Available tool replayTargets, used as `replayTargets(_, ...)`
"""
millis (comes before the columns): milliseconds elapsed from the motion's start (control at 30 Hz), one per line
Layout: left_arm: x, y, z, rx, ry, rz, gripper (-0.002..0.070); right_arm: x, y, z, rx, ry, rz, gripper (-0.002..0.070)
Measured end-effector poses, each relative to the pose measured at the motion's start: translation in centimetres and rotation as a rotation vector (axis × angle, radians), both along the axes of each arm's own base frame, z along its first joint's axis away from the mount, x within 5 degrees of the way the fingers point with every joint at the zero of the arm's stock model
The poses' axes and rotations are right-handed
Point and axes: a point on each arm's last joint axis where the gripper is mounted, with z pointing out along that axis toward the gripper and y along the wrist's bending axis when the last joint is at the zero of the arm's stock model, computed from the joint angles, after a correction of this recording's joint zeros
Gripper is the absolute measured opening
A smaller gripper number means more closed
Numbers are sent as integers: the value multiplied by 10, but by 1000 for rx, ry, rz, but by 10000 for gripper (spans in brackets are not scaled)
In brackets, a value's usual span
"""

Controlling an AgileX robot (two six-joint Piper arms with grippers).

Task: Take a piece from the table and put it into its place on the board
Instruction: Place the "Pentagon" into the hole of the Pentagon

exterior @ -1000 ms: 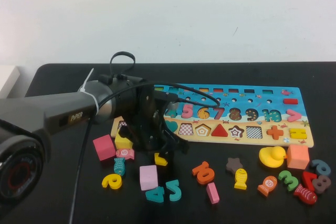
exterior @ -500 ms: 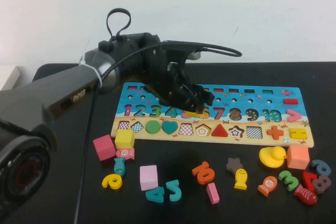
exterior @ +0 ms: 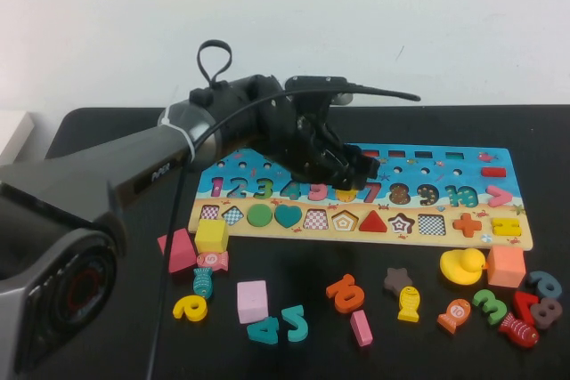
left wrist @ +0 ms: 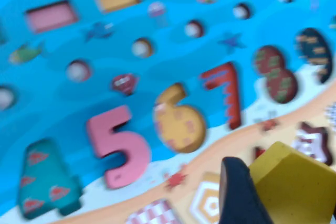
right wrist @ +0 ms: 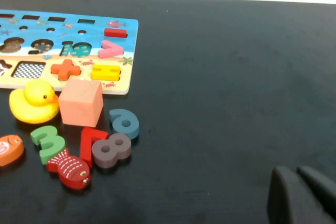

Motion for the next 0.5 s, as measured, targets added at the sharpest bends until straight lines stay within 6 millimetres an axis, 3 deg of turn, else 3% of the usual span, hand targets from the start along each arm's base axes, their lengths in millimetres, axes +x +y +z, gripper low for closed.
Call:
replayTargets(300,6,-6,-14,153,73,14,319,0,0,0,0,0,0,19)
replayTargets(500,7,-31,-16,199,78,-37,319,0,0,0,0,0,0,19)
